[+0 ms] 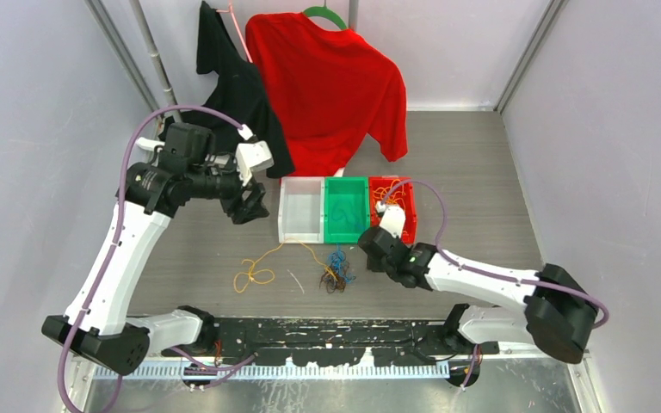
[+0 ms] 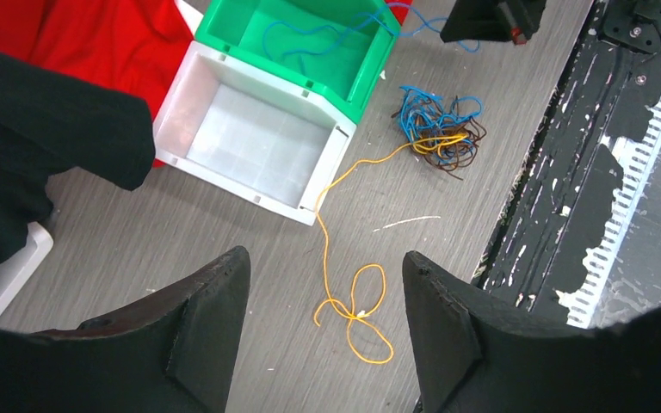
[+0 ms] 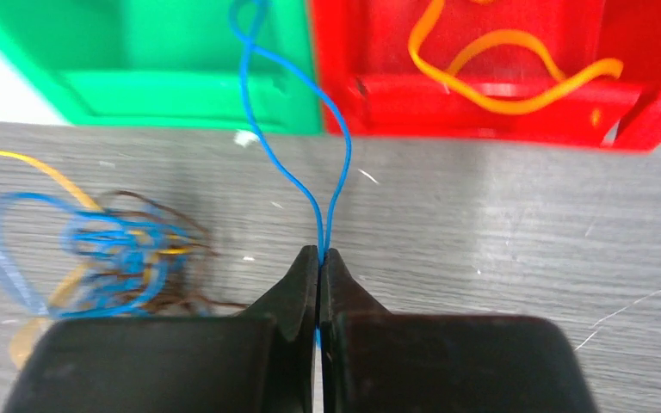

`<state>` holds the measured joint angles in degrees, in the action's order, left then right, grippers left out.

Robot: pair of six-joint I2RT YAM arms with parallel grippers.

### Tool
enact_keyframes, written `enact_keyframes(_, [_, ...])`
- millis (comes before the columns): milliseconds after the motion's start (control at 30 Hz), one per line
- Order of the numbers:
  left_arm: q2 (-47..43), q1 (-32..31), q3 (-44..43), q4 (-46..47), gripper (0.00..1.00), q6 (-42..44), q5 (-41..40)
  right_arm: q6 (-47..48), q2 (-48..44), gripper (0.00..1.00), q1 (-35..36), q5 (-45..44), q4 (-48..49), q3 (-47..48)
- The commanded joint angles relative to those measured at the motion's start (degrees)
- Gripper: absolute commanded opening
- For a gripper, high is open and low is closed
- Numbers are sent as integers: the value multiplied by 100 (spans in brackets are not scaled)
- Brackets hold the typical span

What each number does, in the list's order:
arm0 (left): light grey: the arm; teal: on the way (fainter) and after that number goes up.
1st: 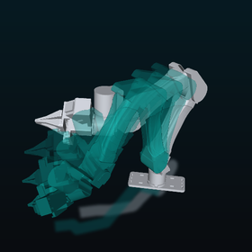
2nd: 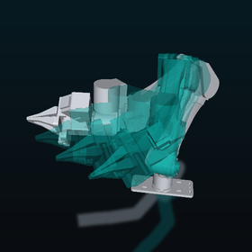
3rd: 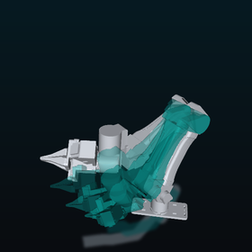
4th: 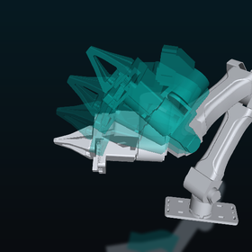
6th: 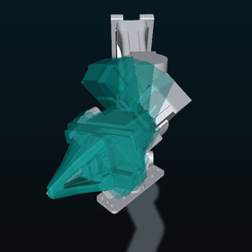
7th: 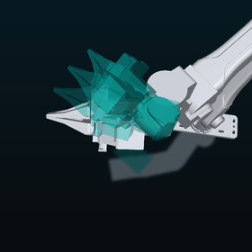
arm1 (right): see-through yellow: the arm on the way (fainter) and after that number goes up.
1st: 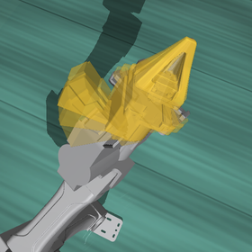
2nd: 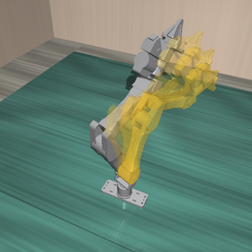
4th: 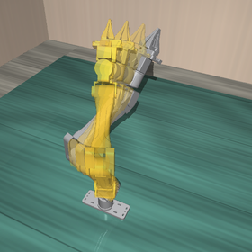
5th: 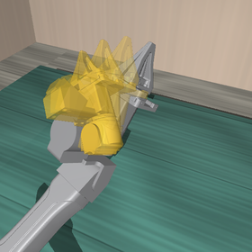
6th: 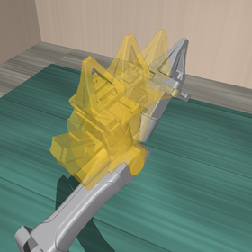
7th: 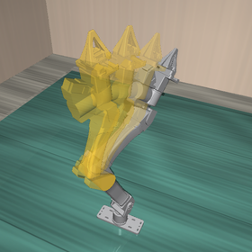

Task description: Untangle the cables

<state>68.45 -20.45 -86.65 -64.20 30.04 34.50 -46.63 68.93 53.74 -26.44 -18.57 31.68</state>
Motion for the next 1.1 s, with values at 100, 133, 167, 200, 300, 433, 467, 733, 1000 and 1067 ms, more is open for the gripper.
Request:
enact_keyframes(100, [-238,73,-213,95,65,-196,-16,1190,-135,1,-298,249,-815,1837])
enact_keyframes(133, [-243,82,-232,110,65,-208,-14,1298,103,1,-407,429,-815,1977])
enact_keyframes(167, [-250,84,-256,112,65,-209,-18,1399,292,1,-510,587,-822,2116])
enact_keyframes(200, [-265,92,-274,109,65,-209,-21,1498,481,1,-587,699,-806,2237])
enact_keyframes(300, [-332,124,-291,109,66,-203,-14,1782,1034,1,-781,954,-694,2535])
enact_keyframes(433, [-412,145,-258,129,68,-198,-18,2007,1690,1,-1043,1279,-555,2939])
enact_keyframes(467, [-417,145,-252,128,68,-184,-12,2055,1860,1,-1083,1326,-548,3058])
enact_keyframes(733, [-445,186,-238,58,64,-133,143,2352,3043,1,-1124,1162,-453,3840])
enact_keyframes(1000, [-406,196,-334,-24,64,-202,245,2589,3921,2,-1107,477,-173,4220])
enact_keyframes(1067, [-399,197,-375,-61,64,-186,250,2560,4046,12,-1087,422,-132,4217])
